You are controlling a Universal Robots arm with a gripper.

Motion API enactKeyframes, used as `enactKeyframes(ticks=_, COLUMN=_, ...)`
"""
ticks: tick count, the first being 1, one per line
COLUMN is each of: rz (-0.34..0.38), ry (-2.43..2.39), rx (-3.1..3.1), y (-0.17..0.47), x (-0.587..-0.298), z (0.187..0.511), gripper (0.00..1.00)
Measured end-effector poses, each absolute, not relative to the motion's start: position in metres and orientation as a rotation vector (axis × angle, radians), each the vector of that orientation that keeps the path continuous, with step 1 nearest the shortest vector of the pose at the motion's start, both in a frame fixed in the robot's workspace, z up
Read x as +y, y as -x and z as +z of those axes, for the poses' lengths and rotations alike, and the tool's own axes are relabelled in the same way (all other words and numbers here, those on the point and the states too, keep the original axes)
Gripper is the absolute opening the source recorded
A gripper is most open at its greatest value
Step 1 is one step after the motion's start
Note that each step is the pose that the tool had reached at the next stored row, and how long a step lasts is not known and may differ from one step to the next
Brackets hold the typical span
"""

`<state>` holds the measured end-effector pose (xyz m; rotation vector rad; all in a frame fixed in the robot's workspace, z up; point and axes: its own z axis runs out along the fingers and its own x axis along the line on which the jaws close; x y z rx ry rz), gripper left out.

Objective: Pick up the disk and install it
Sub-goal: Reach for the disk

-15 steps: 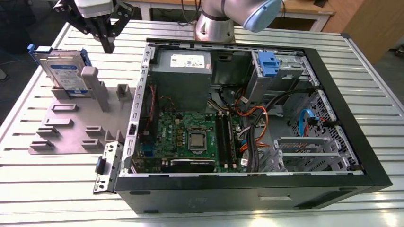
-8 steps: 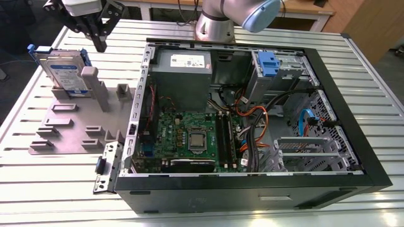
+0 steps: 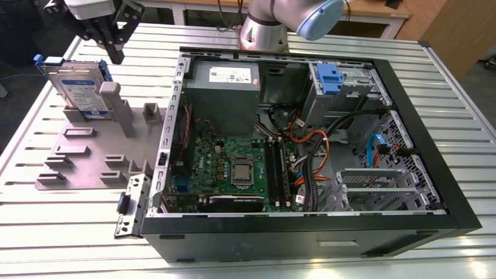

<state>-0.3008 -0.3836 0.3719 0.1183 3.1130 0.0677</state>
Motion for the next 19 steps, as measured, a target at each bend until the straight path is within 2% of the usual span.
enactKeyframes(ticks=19, rz=0.068, ry=-0.118, rx=3.114, y=0.317, x=-0.383, z=0.371, gripper=0.11)
